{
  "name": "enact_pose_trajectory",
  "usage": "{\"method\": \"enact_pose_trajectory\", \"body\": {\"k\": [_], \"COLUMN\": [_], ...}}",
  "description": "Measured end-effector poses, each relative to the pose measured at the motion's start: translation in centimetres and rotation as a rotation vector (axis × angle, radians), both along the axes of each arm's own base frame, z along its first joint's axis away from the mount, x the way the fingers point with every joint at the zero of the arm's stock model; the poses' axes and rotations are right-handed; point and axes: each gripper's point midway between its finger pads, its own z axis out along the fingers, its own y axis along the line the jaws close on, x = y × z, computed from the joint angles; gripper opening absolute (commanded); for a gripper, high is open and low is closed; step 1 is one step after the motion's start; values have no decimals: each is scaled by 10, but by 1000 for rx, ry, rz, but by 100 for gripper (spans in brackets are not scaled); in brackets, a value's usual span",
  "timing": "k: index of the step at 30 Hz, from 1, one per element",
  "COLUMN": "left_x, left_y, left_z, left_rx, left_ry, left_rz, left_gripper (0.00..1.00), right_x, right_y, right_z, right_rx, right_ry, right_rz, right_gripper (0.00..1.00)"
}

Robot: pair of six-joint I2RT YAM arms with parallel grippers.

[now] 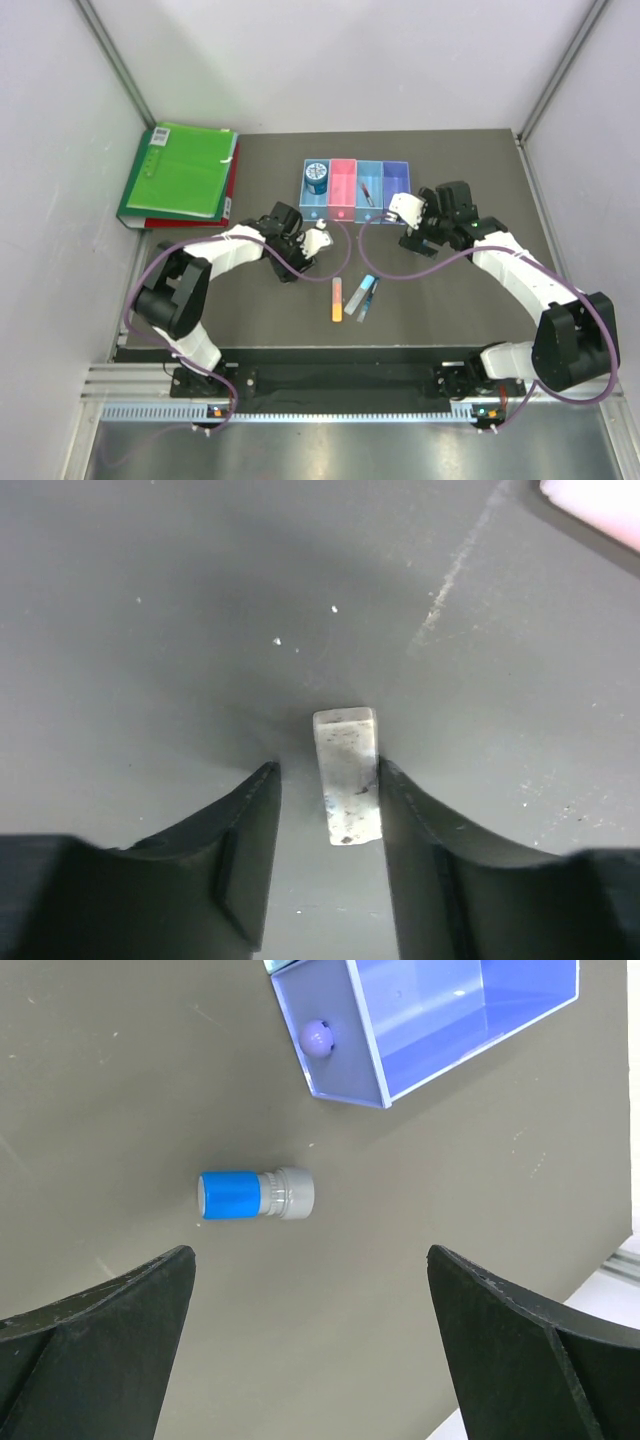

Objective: Sort the stationery into containers
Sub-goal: Pick up the stationery from the center of the board, then place the stationery in the storage box.

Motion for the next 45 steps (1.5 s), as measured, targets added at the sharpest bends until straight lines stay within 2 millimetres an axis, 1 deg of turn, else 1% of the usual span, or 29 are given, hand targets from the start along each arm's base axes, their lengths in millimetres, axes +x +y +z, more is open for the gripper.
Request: {"method": "enact_pose_trajectory", "body": {"k": [2,3,6,13,15,17,21,23,27,30,32,34,36,41,42,44,45], "left_x": [0,1,1,2,7,16,46,64,90,100,105,111,120,143,151,161,166], "left_y": [-1,-2,-4,-4,-4,-6,-18,-28,-42,-47,-46,-45,-44,-42,-42,-42,-43], "left_z": [0,0,0,3,6,12,46,71,112,131,136,135,128,98,92,88,91], "left_rx": [-2,-2,0,15,28,33,9,-21,-73,-89,-81,-62,-31,35,44,56,55], "left_ry": [3,0,0,16,9,-13,-97,-158,-252,-301,-326,-345,-365,-370,-373,-379,-391], "left_rz": [5,5,10,11,11,12,11,7,6,-5,-13,-24,-46,-87,-93,-101,-105], "left_gripper": [26,14,0,0,0,0,0,0,0,0,0,0,0,0,0,0,0], "right_x": [1,1,3,4,4,5,5,5,5,6,7,8,8,10,10,11,10], "right_y": [-1,-1,-2,-3,-3,-3,-4,-6,-8,-9,-10,-11,-11,-15,-15,-16,-17], "right_z": [0,1,2,3,3,3,3,1,0,1,1,2,2,3,3,3,3], "right_rx": [-2,-4,-5,-7,-8,-9,-11,-13,-18,-20,-19,-21,-23,-26,-26,-27,-27], "right_ry": [-3,-6,-15,-20,-21,-24,-26,-24,-24,-28,-32,-35,-38,-42,-43,-43,-43], "right_rz": [-3,-5,-9,-14,-15,-17,-22,-25,-31,-36,-39,-42,-41,-49,-51,-54,-54], "right_gripper": [100,100,100,100,100,100,100,99,100,100,100,100,100,100,100,100,100]}}
